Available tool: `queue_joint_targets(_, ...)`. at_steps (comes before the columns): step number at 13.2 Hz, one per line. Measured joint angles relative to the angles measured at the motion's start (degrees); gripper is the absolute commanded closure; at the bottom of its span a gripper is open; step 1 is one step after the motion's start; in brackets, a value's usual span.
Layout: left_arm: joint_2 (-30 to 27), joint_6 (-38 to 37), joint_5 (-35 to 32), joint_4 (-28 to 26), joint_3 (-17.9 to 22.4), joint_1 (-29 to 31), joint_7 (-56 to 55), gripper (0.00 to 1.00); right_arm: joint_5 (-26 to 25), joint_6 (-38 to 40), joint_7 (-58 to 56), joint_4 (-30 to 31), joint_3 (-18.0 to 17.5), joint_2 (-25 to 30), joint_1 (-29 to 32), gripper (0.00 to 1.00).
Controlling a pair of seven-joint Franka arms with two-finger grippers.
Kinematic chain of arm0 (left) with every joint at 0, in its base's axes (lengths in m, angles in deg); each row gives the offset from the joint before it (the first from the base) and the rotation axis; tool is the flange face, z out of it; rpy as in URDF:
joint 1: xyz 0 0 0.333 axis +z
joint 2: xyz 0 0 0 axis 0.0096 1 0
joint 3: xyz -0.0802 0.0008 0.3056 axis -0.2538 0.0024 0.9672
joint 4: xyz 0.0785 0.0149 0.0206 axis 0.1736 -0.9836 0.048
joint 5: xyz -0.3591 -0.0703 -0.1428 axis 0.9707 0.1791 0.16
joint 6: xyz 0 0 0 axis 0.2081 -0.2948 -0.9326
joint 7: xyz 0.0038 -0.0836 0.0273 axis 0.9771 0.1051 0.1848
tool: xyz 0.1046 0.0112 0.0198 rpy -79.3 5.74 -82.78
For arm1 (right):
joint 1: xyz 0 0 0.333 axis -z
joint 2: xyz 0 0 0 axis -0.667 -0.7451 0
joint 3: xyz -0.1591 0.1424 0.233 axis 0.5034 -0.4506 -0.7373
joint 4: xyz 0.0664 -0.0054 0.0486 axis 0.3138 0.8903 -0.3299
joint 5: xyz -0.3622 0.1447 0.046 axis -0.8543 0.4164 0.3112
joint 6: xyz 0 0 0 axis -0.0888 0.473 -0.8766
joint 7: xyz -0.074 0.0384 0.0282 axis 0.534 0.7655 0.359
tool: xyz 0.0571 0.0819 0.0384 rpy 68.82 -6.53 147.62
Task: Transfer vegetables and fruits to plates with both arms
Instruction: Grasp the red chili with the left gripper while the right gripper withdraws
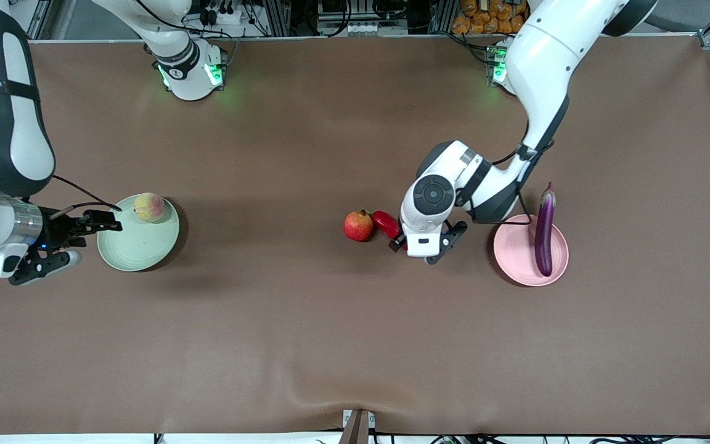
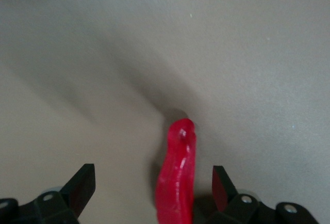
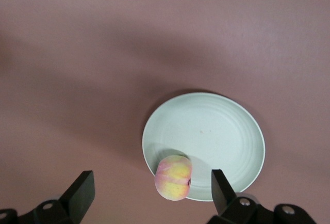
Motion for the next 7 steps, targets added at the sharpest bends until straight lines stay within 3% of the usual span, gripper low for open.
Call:
queue_joint_targets(2,1.6,2.4,0.0,0.0,0.0,-0.3,-1.7,0.00,1.5,1.0,4.9,-2.1,-0.1,-0.2,-1.9,0.00)
queue_joint_targets(4,3.3,3.5,0.0,0.1,0.0,-0.7,-2.6,0.15,5.1,1.1,13.2,-2.7,-0.3,-0.8,-4.9,0.00)
queue_joint_targets(7,4.9,5.3,0.0,0.1,0.0,-0.8,-2.8,0.66,6.9,0.2,28.3,-3.9,-0.5,-2.7,-12.2,0.00)
